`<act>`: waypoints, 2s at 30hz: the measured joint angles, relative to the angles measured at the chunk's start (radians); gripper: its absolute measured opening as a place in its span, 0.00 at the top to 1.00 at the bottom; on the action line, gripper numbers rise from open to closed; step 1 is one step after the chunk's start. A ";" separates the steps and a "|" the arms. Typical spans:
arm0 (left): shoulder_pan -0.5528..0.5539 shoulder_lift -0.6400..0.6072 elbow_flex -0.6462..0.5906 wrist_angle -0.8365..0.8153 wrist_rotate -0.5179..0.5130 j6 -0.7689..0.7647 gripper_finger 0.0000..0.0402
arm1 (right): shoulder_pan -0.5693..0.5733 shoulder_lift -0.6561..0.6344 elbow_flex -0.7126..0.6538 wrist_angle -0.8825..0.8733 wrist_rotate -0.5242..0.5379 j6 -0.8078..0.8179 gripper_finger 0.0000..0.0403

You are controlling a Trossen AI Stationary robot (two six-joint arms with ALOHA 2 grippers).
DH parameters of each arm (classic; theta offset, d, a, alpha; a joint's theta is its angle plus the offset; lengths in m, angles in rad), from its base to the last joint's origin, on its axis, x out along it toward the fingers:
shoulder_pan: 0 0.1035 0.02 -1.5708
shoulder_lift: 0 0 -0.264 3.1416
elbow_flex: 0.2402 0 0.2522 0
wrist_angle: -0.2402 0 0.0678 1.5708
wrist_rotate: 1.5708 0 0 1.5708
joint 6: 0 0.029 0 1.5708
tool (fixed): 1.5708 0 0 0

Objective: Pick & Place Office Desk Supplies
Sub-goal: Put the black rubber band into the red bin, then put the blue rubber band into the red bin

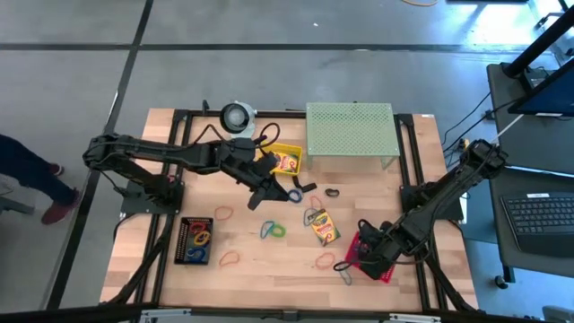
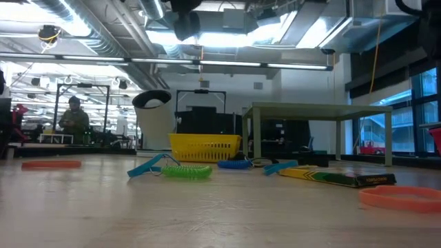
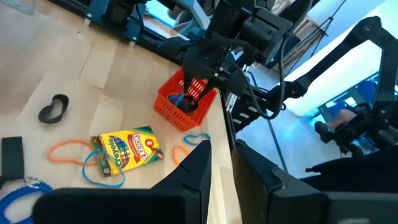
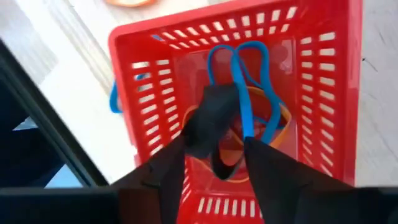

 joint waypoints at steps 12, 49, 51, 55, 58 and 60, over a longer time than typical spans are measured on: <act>0.006 -0.192 0.000 -0.173 -0.040 0.082 0.85 | -0.027 0.002 0.228 -0.233 0.070 -0.309 0.62; 0.005 -0.466 0.000 -0.579 -0.320 0.169 0.85 | -0.543 0.507 0.486 -0.105 0.083 -1.623 0.63; 0.005 -0.465 0.000 -0.582 -0.319 0.173 0.85 | -0.547 0.519 0.486 -0.101 0.082 -1.636 0.64; 0.005 -0.466 0.000 -0.582 -0.319 0.173 0.85 | -0.555 0.534 0.486 -0.100 0.065 -1.642 0.67; 0.005 -0.466 0.000 -0.583 -0.319 0.173 0.85 | -0.561 0.540 0.486 -0.096 0.036 -1.642 0.70; 0.005 -0.466 0.000 -0.583 -0.319 0.174 0.85 | -0.564 0.550 0.486 -0.096 0.030 -1.642 0.72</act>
